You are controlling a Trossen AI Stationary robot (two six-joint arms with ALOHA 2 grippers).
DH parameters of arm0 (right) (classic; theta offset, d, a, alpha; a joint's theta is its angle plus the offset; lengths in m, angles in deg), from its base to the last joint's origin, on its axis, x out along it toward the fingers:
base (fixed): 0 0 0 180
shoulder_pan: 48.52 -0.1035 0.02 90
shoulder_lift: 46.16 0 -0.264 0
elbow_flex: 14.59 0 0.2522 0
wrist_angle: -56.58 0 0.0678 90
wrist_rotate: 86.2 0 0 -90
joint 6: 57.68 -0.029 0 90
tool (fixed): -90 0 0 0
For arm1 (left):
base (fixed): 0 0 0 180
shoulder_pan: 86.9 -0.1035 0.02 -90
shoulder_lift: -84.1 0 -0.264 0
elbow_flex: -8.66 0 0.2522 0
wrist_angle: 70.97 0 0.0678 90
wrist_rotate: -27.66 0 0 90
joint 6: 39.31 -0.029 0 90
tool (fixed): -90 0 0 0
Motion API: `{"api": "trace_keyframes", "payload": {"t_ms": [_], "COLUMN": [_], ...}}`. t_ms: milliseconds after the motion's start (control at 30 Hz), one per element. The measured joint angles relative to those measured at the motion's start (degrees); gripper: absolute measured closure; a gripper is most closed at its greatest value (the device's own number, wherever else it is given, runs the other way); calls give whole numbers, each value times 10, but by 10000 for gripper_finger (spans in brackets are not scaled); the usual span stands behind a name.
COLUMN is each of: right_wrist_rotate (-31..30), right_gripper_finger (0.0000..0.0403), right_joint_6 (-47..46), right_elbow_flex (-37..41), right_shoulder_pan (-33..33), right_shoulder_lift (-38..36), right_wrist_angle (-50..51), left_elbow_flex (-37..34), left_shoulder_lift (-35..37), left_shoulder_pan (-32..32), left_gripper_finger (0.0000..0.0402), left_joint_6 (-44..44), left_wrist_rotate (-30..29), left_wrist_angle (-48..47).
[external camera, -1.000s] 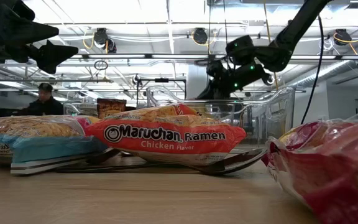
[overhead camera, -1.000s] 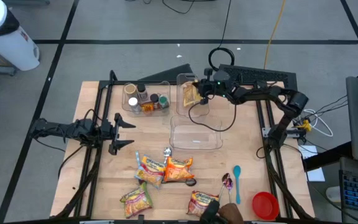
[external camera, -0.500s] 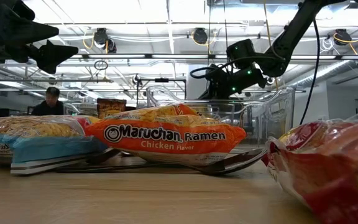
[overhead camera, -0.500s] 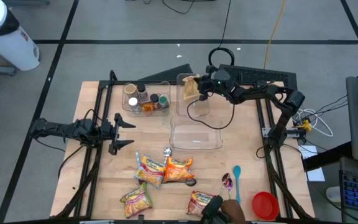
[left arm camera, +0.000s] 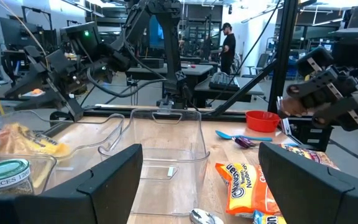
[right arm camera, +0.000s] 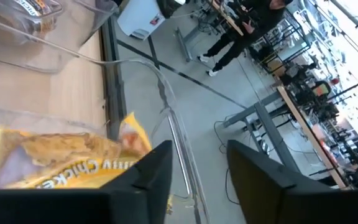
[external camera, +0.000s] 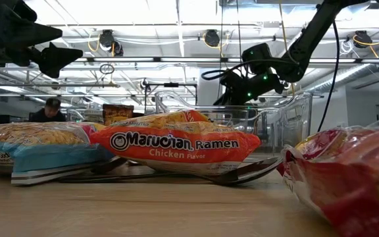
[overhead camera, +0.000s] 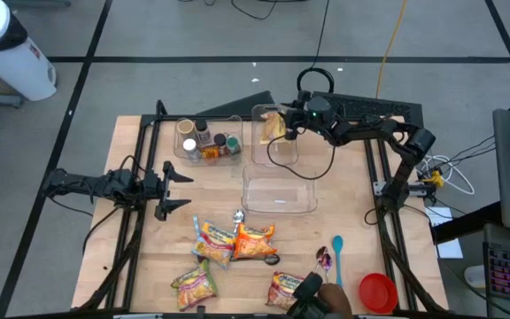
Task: Pick & Place Food Item
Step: Put the yellow noodle pack into the top right transparent container, then put the red noodle pack into the top right transparent container
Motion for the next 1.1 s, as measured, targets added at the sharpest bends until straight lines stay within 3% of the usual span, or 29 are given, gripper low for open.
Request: {"api": "trace_keyframes", "payload": {"t_ms": [133, 267, 533, 900, 1100], "right_wrist_rotate": [-6, -53, -147, -139, -47], "right_gripper_finger": [223, 194, 175, 180, 180], "right_joint_6": [0, 3, -49, -312, -371], "right_elbow_flex": [0, 0, 0, 0, 0], "right_shoulder_pan": [-1, -10, -101, -321, -424], "right_shoulder_lift": [0, -15, -123, -290, -306], "right_wrist_angle": [-1, -5, 28, 215, 269], "left_elbow_flex": [0, 0, 0, 0, 0], "left_shoulder_lift": [0, 0, 0, 0, 0], "left_shoulder_pan": [0, 0, 0, 0, 0], "left_gripper_finger": [78, 78, 78, 78, 78], "left_joint_6": [0, 0, 0, 0, 0], "left_wrist_rotate": [0, 0, 0, 0, 0], "left_wrist_angle": [0, 0, 0, 0, 0]}}
